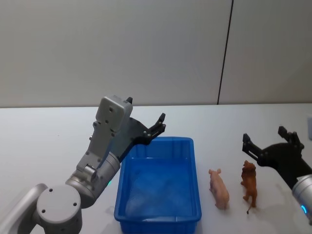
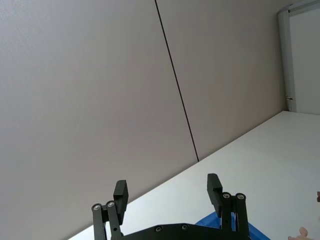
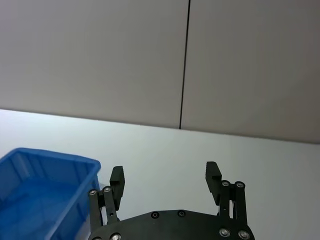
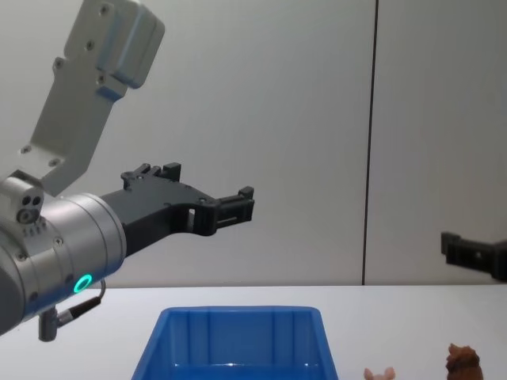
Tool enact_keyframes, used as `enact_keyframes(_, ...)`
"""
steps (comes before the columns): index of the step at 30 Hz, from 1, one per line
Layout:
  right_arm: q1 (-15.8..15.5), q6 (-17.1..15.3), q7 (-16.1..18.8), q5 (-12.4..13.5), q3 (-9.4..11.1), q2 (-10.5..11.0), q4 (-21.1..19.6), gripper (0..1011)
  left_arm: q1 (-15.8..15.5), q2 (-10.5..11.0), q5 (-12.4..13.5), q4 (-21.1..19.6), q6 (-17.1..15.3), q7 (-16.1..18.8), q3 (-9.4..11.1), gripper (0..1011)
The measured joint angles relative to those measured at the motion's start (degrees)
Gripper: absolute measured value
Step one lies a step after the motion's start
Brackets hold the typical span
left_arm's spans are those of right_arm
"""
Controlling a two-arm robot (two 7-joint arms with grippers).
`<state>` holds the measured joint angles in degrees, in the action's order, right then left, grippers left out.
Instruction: Pick up the two dolls from the table and place them into the box.
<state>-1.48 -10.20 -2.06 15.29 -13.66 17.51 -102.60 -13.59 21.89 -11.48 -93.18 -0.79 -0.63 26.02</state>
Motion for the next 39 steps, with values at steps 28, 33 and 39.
enact_keyframes(28,-2.7,-8.8,-5.1,-0.5,-1.0,-2.2,2.6,1001,0.0,0.0,0.0,0.0,0.0,0.0,0.0,1001)
enact_keyframes(33,-2.6,-9.1,-4.9,-0.6,-1.2,-2.8,4.5,1001,0.0,0.0,0.0,0.0,0.0,0.0,0.0,1001)
enact_keyframes(39,-2.1,-9.2,-4.3,-0.8,-1.3,-3.5,6.8,1001,0.0,0.0,0.0,0.0,0.0,0.0,0.0,1001)
